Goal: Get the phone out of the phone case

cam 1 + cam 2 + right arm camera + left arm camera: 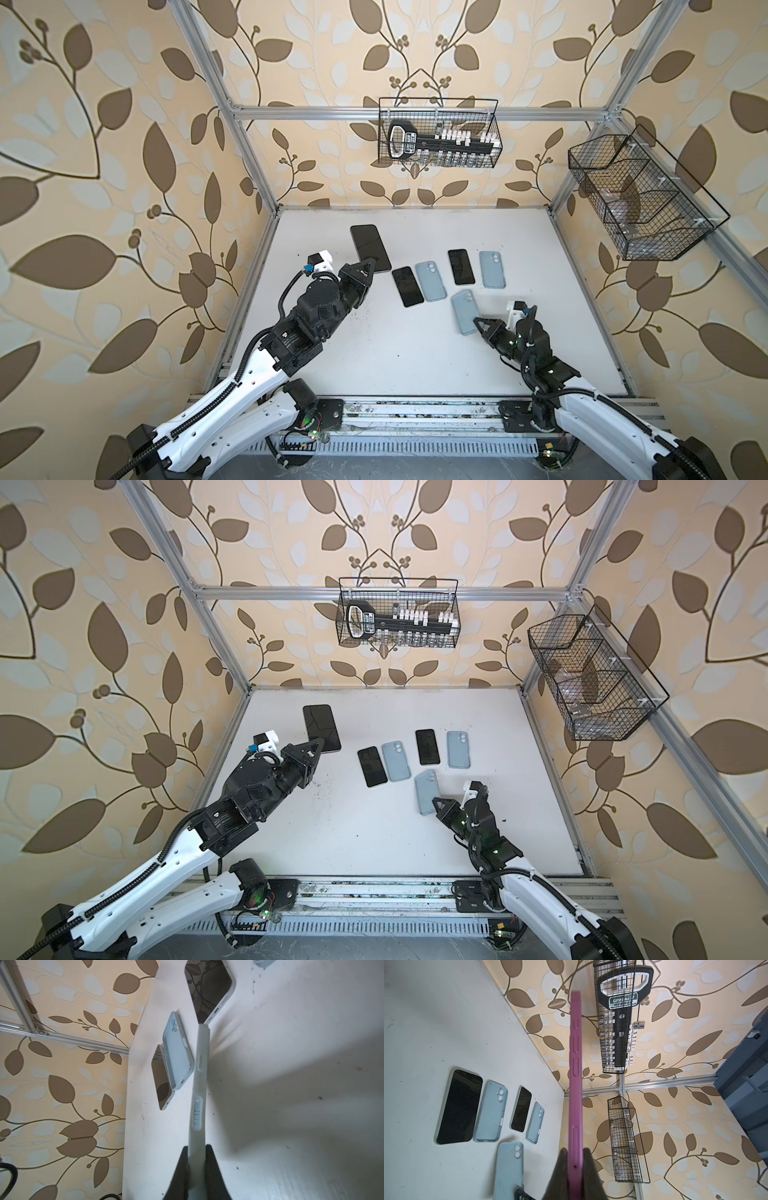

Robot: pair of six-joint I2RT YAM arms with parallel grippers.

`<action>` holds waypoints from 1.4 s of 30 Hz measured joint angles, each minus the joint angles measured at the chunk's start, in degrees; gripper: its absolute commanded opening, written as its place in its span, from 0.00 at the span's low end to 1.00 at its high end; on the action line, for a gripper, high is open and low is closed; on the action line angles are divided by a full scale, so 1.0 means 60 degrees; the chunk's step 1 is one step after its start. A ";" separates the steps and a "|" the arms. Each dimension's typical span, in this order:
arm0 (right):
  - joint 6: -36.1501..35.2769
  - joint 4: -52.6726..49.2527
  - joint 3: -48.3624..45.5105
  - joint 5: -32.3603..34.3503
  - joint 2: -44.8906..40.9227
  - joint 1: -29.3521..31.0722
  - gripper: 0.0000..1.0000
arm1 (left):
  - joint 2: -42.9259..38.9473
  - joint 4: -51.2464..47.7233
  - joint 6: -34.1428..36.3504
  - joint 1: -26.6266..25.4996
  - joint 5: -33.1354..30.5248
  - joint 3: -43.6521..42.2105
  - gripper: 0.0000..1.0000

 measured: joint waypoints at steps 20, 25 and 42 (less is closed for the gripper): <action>0.0415 -0.0146 -0.0237 0.0506 -0.0448 -0.0051 0.17 | 0.0670 0.0546 -0.0594 0.0535 0.0976 -0.0430 0.00; 0.0335 -0.0321 -0.0240 0.0565 -0.0313 -0.0051 0.31 | 0.0987 0.0805 -0.0750 0.0641 0.1246 -0.0466 0.00; -0.0852 -0.1661 -0.0127 0.1300 -0.0459 -0.0051 0.61 | 0.1410 0.1253 -0.1045 0.1031 0.1701 -0.0769 0.00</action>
